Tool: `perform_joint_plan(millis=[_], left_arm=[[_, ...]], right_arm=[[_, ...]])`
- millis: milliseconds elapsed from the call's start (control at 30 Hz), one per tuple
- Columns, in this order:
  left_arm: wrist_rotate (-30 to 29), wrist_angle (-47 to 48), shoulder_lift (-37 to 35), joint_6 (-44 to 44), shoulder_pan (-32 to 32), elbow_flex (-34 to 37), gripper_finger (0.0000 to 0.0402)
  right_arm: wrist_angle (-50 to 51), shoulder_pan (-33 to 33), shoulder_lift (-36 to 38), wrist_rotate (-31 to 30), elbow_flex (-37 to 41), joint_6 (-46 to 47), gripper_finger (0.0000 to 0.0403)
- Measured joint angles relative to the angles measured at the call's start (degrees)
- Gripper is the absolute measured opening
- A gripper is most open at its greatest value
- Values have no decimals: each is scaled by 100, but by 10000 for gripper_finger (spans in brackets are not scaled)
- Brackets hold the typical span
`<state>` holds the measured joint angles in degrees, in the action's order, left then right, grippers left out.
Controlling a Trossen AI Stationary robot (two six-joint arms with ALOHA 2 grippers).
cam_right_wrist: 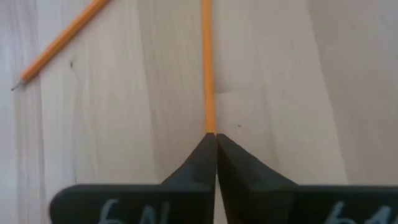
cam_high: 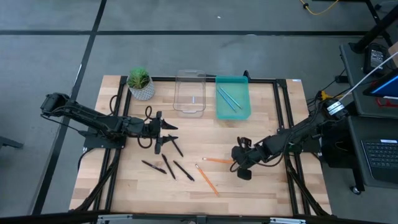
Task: Sort pens & pencils
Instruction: Put the orange pencil into the blue bin
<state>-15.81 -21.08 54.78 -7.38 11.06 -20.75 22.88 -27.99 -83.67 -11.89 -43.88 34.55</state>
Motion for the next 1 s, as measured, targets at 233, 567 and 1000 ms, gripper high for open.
perform_joint_plan(millis=[233,567,1000], left_arm=[[0,2,2,0,-1,0,190],[2,2,0,-29,0,0,190],[87,0,-50,-271,-6,0,190]], right_arm=[[-67,0,2,111,-7,-345,47],[-66,71,10,302,-11,-263,107],[-370,398,-241,592,-26,138,188]])
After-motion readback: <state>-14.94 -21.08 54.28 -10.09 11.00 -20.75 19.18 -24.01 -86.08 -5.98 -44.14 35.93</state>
